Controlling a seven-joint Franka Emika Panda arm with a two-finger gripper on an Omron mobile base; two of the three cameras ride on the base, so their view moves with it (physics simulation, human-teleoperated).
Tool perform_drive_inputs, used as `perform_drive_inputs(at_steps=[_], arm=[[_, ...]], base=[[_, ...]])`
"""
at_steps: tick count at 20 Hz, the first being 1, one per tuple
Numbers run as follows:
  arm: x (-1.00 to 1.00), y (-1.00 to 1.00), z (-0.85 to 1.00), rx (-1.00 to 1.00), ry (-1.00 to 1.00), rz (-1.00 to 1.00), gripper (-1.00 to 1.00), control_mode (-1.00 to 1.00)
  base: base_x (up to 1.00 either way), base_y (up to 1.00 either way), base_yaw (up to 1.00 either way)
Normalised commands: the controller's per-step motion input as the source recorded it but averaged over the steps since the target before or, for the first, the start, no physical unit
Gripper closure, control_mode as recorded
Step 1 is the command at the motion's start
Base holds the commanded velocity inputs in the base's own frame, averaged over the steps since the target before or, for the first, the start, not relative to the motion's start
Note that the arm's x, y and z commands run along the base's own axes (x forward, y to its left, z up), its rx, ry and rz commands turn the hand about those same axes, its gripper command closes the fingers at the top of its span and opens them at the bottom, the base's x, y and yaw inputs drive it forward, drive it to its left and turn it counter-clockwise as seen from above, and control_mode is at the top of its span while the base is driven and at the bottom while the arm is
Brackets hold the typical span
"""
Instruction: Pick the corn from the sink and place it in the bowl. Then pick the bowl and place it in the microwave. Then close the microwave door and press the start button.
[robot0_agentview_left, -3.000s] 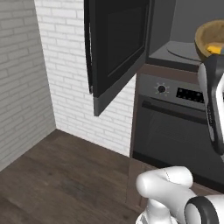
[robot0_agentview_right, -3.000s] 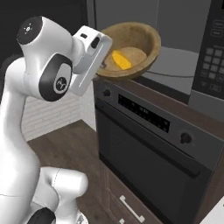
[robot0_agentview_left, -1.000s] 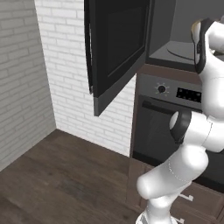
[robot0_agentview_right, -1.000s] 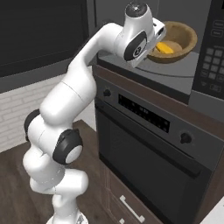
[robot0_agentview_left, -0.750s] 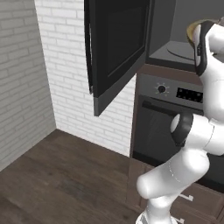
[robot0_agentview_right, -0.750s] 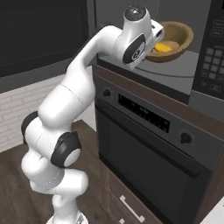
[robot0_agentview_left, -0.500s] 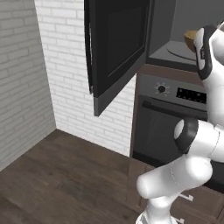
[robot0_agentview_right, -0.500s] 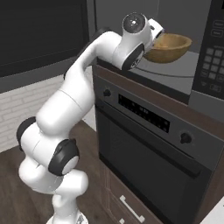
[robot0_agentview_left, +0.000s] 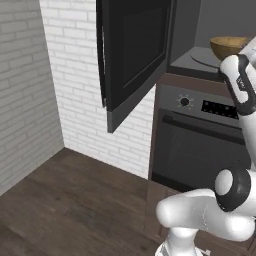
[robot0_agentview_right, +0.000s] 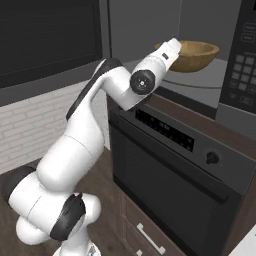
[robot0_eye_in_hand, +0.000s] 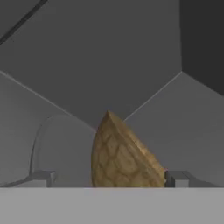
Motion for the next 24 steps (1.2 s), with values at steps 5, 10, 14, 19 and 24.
perform_drive_inputs(at_steps=[5,10,14,19,24], arm=[[-1.00,0.53,0.44,0.00,-0.18,0.00,-1.00,-1.00],[-1.00,0.33,0.78,0.00,-0.23,0.00,-1.00,-1.00],[-0.92,0.39,0.51,0.00,-0.06,0.00,-1.00,-1.00],[-0.91,0.27,0.30,-0.01,0.15,0.00,-1.00,-1.00],[-0.74,0.29,0.14,0.00,0.60,0.00,-1.00,-1.00]], base=[[0.00,0.00,0.00],[0.00,0.00,0.00],[0.00,0.00,0.00],[0.00,0.00,0.00],[0.00,0.00,0.00]])
